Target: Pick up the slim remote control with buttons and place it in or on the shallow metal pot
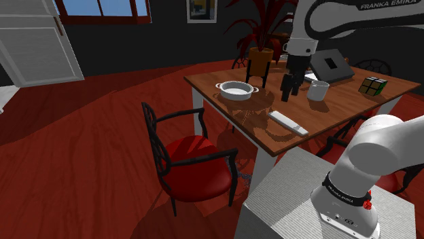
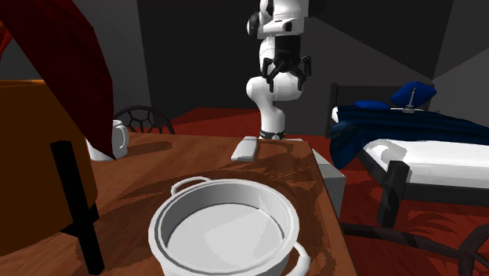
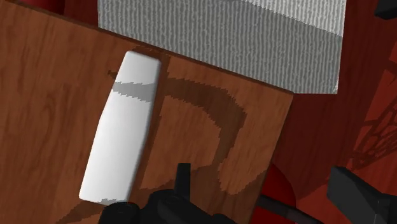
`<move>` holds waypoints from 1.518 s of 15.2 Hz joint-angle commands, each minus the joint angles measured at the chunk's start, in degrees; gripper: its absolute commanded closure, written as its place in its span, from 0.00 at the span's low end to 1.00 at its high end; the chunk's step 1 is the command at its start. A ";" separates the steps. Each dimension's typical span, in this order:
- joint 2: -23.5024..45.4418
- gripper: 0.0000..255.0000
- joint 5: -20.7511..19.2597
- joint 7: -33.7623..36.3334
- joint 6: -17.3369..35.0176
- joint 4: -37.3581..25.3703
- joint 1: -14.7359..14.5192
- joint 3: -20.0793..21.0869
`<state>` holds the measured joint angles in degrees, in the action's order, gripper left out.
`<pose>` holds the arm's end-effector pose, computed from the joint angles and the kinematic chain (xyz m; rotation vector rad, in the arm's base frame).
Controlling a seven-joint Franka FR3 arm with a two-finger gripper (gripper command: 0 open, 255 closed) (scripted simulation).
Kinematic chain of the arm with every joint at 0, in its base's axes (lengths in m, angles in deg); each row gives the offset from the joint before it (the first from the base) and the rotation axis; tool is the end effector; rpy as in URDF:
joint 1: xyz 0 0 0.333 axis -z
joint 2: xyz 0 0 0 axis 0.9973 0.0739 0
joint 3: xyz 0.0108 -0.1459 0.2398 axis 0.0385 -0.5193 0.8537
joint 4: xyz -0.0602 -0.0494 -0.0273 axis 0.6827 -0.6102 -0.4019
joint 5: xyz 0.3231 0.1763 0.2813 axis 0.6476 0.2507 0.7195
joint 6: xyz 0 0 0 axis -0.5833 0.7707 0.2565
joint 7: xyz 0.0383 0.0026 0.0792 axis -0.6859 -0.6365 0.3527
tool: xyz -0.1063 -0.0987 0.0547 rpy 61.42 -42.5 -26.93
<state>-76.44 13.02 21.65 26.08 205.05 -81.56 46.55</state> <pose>0.3933 -0.0546 0.4244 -3.0913 0.0154 0.1290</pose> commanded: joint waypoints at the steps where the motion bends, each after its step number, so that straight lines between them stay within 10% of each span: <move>1: 0.60 0.00 -1.45 -0.24 4.14 2.68 1.67 -1.54; 13: 10.17 0.00 -8.67 0.43 30.88 15.02 11.40 -10.16; 23: 15.64 0.00 -9.24 0.33 39.67 18.25 11.48 -11.42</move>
<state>-60.98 3.82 21.99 65.38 223.15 -70.10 35.17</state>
